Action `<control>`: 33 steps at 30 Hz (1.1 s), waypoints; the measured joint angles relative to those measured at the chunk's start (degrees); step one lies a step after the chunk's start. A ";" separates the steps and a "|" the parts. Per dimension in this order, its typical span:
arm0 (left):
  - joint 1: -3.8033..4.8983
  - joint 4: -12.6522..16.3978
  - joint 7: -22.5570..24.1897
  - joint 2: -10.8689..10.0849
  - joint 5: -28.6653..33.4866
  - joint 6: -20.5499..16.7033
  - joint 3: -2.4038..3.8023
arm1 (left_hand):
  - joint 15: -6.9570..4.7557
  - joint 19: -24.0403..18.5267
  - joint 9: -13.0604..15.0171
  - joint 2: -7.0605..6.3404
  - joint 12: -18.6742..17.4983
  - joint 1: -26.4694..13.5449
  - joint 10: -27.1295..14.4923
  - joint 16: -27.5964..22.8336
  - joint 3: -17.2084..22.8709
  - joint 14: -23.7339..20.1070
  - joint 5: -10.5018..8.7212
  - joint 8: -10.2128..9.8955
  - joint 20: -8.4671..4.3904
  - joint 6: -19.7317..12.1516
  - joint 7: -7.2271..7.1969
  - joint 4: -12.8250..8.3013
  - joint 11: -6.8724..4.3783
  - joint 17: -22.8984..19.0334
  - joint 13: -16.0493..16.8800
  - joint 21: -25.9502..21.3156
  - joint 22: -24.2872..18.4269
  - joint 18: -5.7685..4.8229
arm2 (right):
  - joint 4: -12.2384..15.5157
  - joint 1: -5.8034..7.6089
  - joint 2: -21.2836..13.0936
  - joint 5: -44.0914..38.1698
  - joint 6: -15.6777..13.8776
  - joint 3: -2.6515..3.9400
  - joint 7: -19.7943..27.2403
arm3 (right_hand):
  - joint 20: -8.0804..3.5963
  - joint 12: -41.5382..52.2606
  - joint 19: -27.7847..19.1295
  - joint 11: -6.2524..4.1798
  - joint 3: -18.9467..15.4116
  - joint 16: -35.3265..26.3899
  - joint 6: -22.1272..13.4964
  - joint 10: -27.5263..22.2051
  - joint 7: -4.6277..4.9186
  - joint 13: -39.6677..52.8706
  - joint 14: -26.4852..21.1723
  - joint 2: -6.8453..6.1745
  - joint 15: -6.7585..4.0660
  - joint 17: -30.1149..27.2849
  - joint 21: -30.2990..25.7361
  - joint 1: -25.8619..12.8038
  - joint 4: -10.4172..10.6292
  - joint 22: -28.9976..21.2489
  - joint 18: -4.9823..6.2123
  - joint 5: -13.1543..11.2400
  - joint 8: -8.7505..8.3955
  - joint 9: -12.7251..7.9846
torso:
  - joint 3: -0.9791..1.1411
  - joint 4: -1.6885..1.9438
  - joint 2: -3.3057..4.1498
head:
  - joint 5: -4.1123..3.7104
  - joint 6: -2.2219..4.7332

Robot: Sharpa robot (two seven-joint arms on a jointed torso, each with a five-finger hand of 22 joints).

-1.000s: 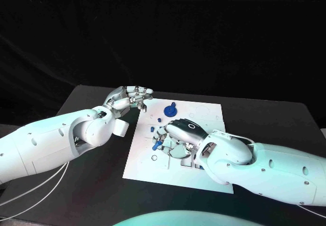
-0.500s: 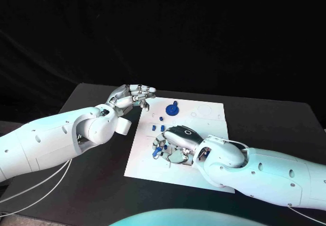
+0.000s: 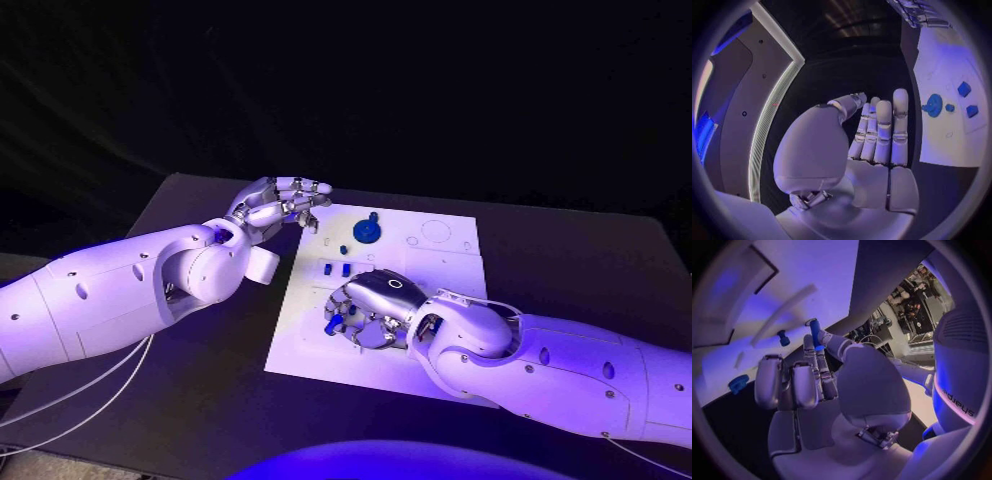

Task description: Assemble the parts on the task board

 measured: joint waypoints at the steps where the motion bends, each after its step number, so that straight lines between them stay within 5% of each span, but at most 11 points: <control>1: 0.00 0.00 -0.01 -0.03 0.00 0.00 0.00 | 0.00 0.00 0.02 0.00 0.00 0.00 0.00 0.00 0.00 0.00 0.00 0.00 0.00 0.00 0.00 0.00 0.00 0.00 0.00 0.00 0.00 0.00 | 0.00 -0.02 0.01 -0.27 0.03 0.01 -0.17 | 0.00 0.00 0.00 0.01 0.00 0.00 -0.01 0.01 0.01 0.00 0.00 0.01 0.00 0.00 0.00 0.00 0.00 0.00 0.00 0.00 0.00 0.01 | -0.01 0.01 0.00 | 0.02 -0.02; 26: 0.00 -0.14 -0.12 -0.08 0.00 0.07 -0.01 | 0.00 0.00 0.03 0.00 0.00 0.00 0.00 0.00 0.00 0.00 0.00 0.25 0.00 0.00 0.00 0.00 0.00 0.01 0.04 0.00 -0.04 0.00 | 0.83 -0.43 -0.08 -5.29 0.87 0.00 -3.38 | 0.01 -0.31 -0.01 -0.30 -0.03 0.00 -0.34 0.71 0.17 0.08 0.00 0.04 0.00 -0.38 -0.43 0.04 0.00 0.03 0.00 -0.02 0.20 0.35 | -0.01 -0.04 -0.05 | 0.20 -0.43; 29: 0.00 -0.14 -0.13 -0.08 0.00 0.07 -0.01 | 0.00 0.00 0.03 0.00 0.00 0.00 0.00 0.00 0.00 0.00 0.00 0.34 0.00 0.00 0.00 0.00 0.00 0.01 0.04 0.00 -0.04 -0.01 | 0.70 -0.41 0.21 -5.30 1.03 0.00 -3.39 | 0.23 -0.31 -0.23 -0.27 -0.05 0.00 -1.06 0.73 0.85 0.16 0.00 0.02 0.00 -0.42 -0.71 0.02 0.02 0.03 0.00 0.01 0.16 0.35 | -0.01 -0.05 -0.05 | 0.23 -0.46; 33: 0.00 -0.14 -0.14 -0.07 0.00 0.07 -0.01 | 0.00 0.00 0.08 0.00 0.00 0.00 0.00 0.00 0.00 0.00 0.00 0.34 0.00 0.00 0.00 0.00 -0.01 0.01 0.03 0.00 -0.04 0.00 | 0.18 -0.43 0.80 -5.14 1.30 -0.12 -3.35 | 0.90 -1.21 -1.34 0.47 -0.92 -0.32 -5.42 -1.36 1.85 0.12 -0.11 -2.02 0.55 -1.24 -2.24 -2.05 0.89 0.03 0.00 1.38 -3.03 -0.76 | -0.01 -0.07 -0.06 | 0.20 -0.49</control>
